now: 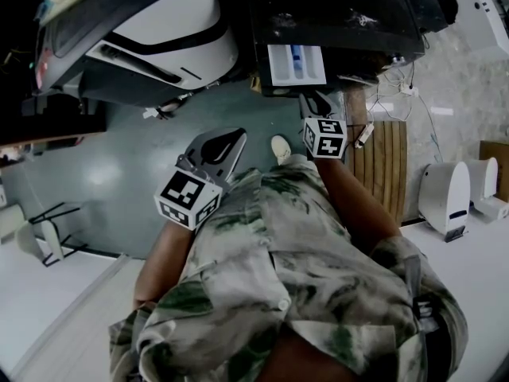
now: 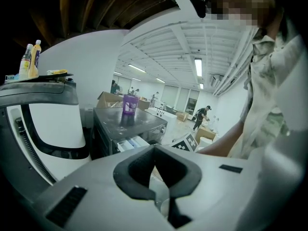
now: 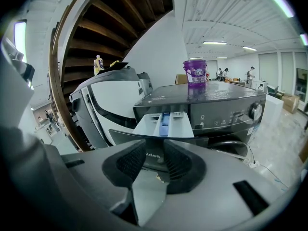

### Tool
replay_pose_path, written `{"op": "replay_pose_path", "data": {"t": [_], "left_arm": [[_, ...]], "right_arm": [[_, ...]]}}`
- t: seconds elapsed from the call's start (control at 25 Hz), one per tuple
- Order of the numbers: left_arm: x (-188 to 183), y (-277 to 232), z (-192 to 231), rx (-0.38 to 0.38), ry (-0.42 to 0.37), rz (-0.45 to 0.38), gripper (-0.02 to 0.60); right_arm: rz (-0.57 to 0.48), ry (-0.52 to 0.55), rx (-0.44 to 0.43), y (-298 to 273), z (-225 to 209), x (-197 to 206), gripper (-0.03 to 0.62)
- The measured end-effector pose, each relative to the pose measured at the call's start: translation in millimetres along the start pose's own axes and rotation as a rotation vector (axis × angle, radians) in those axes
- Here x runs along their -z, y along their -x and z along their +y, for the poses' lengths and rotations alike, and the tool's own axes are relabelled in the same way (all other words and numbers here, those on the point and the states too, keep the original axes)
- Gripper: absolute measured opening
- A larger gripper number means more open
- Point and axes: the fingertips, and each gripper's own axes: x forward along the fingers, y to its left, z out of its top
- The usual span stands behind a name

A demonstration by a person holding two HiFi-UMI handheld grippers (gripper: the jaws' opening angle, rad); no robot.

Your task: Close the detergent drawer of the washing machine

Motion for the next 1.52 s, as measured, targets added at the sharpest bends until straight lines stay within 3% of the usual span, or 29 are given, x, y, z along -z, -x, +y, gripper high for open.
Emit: {"op": "replay_pose_path", "data": {"t": [1.52], "left_arm": [[-10.9,-6.6,22.8,-0.061,0.032,-0.024,0.023]], "right_arm": [[-0.004,0.011,-0.022,-31.2,-8.5,-24.9,0.13]]}}
